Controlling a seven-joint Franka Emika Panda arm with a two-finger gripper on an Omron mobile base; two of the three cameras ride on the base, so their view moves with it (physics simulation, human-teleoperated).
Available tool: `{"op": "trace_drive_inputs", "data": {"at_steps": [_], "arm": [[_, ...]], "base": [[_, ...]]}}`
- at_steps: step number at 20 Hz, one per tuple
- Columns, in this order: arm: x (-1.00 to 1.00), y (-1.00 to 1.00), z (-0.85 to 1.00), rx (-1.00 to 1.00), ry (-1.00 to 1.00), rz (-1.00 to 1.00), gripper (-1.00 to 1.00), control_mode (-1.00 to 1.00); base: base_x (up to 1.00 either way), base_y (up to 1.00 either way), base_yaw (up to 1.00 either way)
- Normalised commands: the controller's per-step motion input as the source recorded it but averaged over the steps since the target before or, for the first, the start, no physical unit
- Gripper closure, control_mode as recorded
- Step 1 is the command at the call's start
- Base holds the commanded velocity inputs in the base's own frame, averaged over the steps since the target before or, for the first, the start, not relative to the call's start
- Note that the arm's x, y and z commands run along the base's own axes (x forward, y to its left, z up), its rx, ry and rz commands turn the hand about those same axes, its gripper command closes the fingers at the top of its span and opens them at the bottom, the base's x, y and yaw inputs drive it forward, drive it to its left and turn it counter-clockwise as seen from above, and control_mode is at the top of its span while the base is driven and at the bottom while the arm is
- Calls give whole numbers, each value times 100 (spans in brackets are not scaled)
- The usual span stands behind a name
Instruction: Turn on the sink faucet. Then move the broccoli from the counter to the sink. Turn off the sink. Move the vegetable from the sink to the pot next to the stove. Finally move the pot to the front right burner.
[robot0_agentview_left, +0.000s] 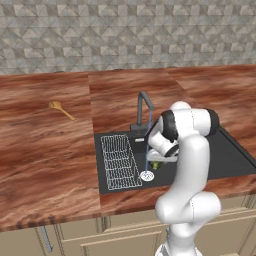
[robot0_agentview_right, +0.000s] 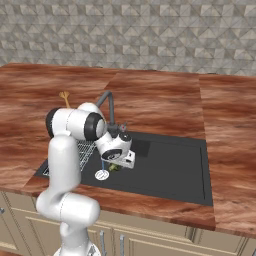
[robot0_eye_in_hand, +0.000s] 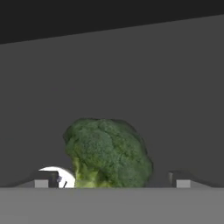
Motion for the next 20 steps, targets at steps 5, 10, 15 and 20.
{"op": "trace_drive_inputs", "data": {"at_steps": [5,10,15,20], "arm": [[-18,0,50,0,0,0,-100,-100],[-16,0,45,0,0,0,-100,-100],[-18,-4,39,0,0,0,-100,-100],[-22,-16,32,0,0,0,-100,-100]], "base": [[0,0,0],[0,0,0],[0,0,0],[0,0,0]]}}
